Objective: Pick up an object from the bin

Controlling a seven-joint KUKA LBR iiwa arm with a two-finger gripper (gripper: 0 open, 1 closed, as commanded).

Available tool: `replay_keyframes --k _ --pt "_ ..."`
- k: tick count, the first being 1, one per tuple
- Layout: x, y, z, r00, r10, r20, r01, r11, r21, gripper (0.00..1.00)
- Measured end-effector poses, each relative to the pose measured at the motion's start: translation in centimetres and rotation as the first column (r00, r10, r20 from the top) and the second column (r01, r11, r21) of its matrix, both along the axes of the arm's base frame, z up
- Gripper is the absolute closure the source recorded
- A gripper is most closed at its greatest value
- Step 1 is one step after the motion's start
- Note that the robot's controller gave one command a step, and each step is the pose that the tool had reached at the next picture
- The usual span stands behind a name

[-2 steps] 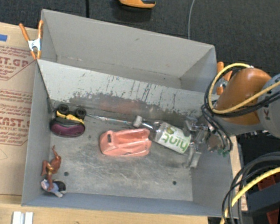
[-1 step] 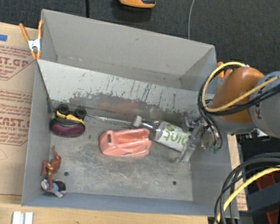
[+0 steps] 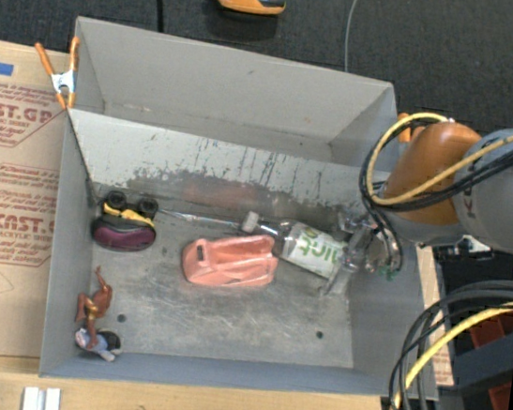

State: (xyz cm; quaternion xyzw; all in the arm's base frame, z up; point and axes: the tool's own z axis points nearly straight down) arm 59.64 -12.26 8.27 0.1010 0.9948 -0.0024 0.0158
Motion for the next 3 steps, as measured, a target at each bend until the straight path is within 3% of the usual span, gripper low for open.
replay_keyframes --k 1,2,3 --pt "-1.1 3.7 -0.2 0.976 0.215 -0.028 -0.215 0.977 0.007 1.00" --pt "-1.1 3.7 -0.2 0.976 0.215 -0.028 -0.215 0.977 0.007 1.00" --pt "-3.6 4.8 4.9 0.975 0.218 -0.037 -0.218 0.976 0.010 1.00"
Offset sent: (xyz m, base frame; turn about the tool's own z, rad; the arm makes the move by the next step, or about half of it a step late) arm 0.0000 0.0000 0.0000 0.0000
